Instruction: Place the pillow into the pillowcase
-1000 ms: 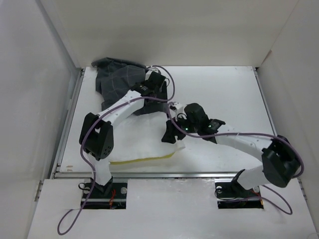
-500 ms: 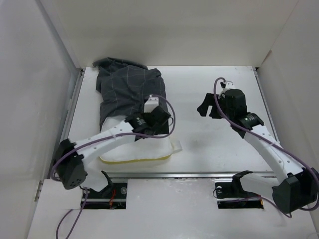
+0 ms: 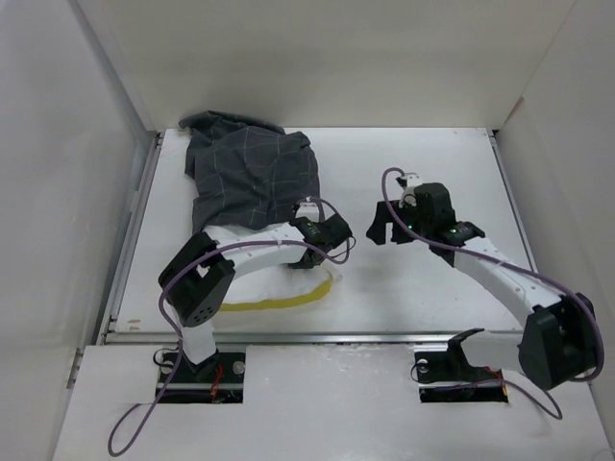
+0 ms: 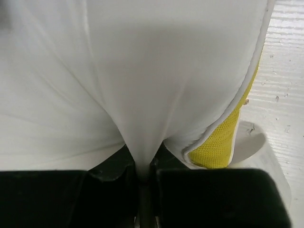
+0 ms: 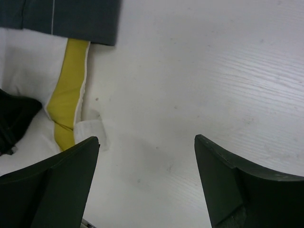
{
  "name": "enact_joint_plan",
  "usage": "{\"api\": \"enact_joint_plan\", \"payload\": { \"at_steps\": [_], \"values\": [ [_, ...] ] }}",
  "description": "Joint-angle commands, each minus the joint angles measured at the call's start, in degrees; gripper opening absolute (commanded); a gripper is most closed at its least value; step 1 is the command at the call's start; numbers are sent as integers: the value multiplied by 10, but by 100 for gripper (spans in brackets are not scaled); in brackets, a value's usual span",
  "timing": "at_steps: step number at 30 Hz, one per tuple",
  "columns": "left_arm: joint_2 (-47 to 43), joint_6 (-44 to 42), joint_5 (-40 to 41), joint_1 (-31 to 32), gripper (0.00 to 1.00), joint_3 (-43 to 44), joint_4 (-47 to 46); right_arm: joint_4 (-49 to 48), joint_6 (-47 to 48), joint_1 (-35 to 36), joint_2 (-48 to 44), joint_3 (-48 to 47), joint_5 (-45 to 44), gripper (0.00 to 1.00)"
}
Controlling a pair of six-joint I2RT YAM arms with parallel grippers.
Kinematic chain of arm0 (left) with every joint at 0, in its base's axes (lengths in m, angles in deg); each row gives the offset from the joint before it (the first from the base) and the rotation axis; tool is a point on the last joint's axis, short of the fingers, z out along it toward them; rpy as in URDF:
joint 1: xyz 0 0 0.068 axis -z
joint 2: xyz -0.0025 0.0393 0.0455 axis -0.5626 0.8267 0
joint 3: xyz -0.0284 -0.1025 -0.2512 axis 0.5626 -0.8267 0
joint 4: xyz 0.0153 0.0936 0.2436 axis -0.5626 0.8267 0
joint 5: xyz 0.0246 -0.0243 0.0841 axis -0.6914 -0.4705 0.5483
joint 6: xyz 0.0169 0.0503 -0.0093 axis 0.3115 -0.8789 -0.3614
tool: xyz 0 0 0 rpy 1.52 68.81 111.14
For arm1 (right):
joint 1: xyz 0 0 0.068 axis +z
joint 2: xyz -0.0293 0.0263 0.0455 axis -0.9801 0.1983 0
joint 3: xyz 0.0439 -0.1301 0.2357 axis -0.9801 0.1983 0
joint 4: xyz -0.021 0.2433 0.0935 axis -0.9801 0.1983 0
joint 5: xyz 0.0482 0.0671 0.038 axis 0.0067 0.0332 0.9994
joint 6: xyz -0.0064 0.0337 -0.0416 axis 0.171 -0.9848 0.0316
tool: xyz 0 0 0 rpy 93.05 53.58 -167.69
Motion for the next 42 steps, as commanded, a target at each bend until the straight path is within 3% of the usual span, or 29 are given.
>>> {"api": "enact_joint_plan", "payload": {
  "at_steps": [1, 5, 9, 16, 20, 21, 23, 24, 28, 30, 33, 35, 39, 42],
  "values": [
    [-54, 42, 18, -3, 0, -15, 44, -90, 62, 38, 37, 6, 31, 87],
    [-146, 28, 29, 2, 0, 4, 49, -156, 72, 103, 112, -32, -17, 86],
    [-178, 22, 39, 8, 0, 24, 80, -236, 86, 148, 190, -77, -12, 86],
    [-184, 40, 63, 18, 0, 59, 128, -302, 47, 154, 312, -185, -1, 86],
    [-189, 53, 68, 24, 0, 54, 139, -339, 8, 154, 346, -218, -74, 79],
    [-196, 53, 68, 24, 0, 54, 139, -333, 8, 154, 354, -236, -91, 75],
    [-213, 46, 68, 24, 0, 48, 125, -328, -1, 154, 373, -251, -121, 20],
    [-219, 46, 68, 24, 0, 40, 120, -321, -1, 154, 373, -258, -130, 4],
    [-225, 38, 86, 8, 0, 40, 92, -283, 16, 165, 317, -205, -122, 0],
    [-208, 15, 86, -3, 0, 53, 52, -283, 23, 172, 226, -149, -113, 0],
    [-171, 2, 109, -9, 0, 90, 26, -248, 40, 172, 88, -60, -38, 0],
    [-141, 7, 141, -14, 0, 111, 11, -167, 49, 177, 25, -31, 41, 0],
    [-42, 25, 181, -37, 0, 211, 39, -128, 5, 194, -152, 32, 133, 0],
    [14, 72, 193, -49, 0, 291, 75, -69, -20, 194, -201, 49, 155, 0]
  ]
}}
